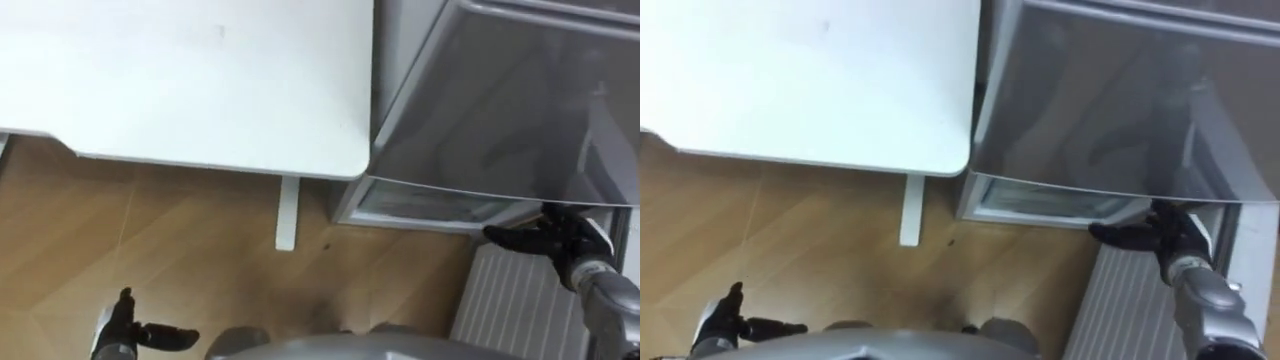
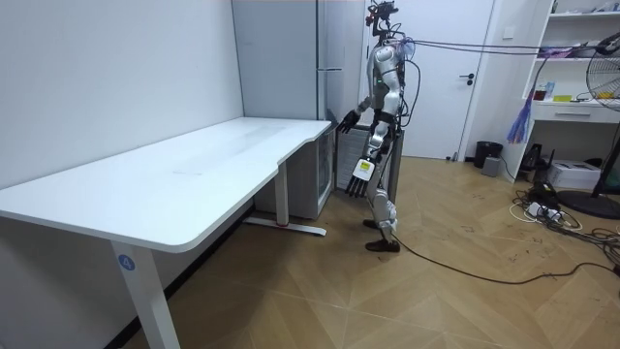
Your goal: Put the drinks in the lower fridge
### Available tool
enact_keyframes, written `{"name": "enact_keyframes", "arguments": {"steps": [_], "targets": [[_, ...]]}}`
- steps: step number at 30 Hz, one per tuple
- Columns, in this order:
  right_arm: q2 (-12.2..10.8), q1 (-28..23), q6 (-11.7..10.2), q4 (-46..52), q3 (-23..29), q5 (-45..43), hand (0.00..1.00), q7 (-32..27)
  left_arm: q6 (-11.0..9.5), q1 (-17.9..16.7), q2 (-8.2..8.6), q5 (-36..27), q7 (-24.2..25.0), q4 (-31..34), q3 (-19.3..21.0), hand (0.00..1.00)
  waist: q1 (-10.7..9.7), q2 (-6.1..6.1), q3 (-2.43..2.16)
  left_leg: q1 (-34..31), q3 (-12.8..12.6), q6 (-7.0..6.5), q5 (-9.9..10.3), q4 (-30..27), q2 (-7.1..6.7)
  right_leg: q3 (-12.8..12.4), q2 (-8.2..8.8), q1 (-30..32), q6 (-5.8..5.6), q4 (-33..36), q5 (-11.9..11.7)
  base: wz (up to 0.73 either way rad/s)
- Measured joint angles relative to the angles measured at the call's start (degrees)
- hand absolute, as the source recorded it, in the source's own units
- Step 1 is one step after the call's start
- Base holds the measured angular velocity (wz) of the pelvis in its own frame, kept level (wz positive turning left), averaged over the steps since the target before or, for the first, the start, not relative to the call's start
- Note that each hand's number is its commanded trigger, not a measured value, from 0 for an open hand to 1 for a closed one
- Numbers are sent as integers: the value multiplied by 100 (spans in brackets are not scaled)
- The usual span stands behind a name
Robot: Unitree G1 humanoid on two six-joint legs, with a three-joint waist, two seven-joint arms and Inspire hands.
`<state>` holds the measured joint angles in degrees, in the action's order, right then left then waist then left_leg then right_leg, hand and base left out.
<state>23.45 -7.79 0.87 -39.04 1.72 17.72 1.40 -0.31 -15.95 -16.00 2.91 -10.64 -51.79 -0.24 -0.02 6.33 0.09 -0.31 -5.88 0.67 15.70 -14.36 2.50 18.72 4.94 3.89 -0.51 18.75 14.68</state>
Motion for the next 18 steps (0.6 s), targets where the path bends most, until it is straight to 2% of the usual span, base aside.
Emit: {"name": "enact_keyframes", "arguments": {"steps": [4,7,9,13,18], "targets": [[0,-158,55,388,37,-406,0,-446,98,-95,4,6,-113,-2,30,0,-165,-4,9,293,-7,17,-44,208,6,-132,-56,-198,-9,-127,-21,-20],[-1,-172,92,712,140,-654,0,-814,170,-53,83,68,-151,-5,234,0,-300,-2,7,336,-10,28,-54,308,26,-179,-104,-197,-3,-195,-47,-12],[-1,-207,140,1153,401,-983,0,-1127,258,-77,123,183,-214,-7,493,0,-305,48,28,416,-8,40,-104,370,36,-314,-150,-200,17,-230,-80,-28],[1,-250,99,1800,982,-1410,0,-1725,290,-122,123,183,-282,-3,763,0,-466,92,38,449,-9,42,-105,363,110,-321,-253,-342,63,-462,-178,-4],[-2,-263,-20,2285,1344,-1735,0,-2319,292,-124,126,201,-234,10,805,0,-560,103,21,500,-43,49,-105,349,174,-458,-331,-392,95,-519,-214,-5]]}}
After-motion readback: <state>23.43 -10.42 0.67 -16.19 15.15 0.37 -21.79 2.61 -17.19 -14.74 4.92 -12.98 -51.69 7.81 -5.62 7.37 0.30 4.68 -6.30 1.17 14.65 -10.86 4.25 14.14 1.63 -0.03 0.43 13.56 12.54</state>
